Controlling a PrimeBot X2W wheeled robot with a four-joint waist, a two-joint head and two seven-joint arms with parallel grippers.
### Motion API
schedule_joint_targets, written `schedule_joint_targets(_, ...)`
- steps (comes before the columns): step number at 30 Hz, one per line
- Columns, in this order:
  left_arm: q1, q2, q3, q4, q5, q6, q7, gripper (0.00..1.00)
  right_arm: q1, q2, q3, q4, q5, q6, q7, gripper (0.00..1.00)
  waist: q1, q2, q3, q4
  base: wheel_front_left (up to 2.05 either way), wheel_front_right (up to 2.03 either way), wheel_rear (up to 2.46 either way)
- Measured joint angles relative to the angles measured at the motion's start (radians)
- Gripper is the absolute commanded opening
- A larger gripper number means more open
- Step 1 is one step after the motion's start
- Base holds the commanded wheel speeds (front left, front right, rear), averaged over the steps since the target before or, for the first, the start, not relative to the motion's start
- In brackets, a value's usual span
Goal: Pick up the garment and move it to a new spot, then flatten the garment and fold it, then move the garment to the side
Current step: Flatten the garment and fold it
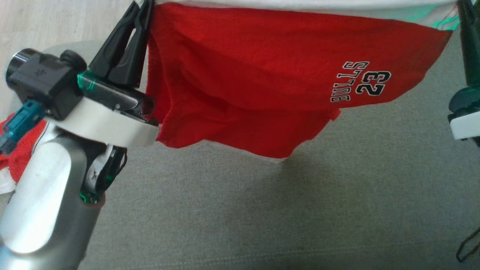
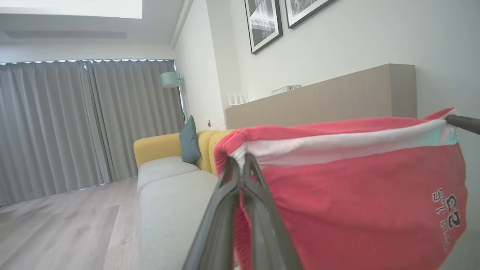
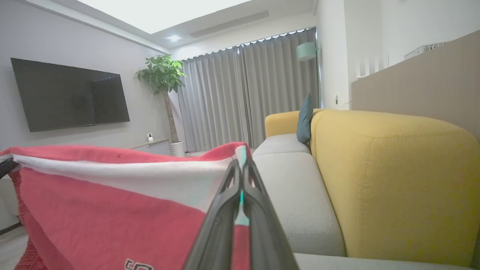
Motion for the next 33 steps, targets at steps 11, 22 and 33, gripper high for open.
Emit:
schedule_joint_targets(11,-0.215,-0.071,-0.017,0.271,-0.073,-0.076,-0.01,0.0,-0.197,0.024,0.014,0.153,-0.01,0.0,-0.012,0.0,0.0,0.0,0.077,-0.01,0.0,0.0,0.0)
schedule_joint_targets(22,-0.652,-0.143,0.011,0.775,-0.06,-0.129,-0.233,0.0,-0.727,0.068,0.129,0.61,-0.031,0.0,-0.209,0.0,0.0001,-0.0001,0.203,-0.042,0.0,0.0,0.0)
schedule_joint_targets(33,-0.725,-0.203,0.003,1.207,-0.133,-0.149,-0.267,0.0,-0.855,0.173,0.387,1.076,0.027,0.0,-0.405,0.0,0.0002,-0.0001,0.31,-0.076,0.0,0.0,0.0)
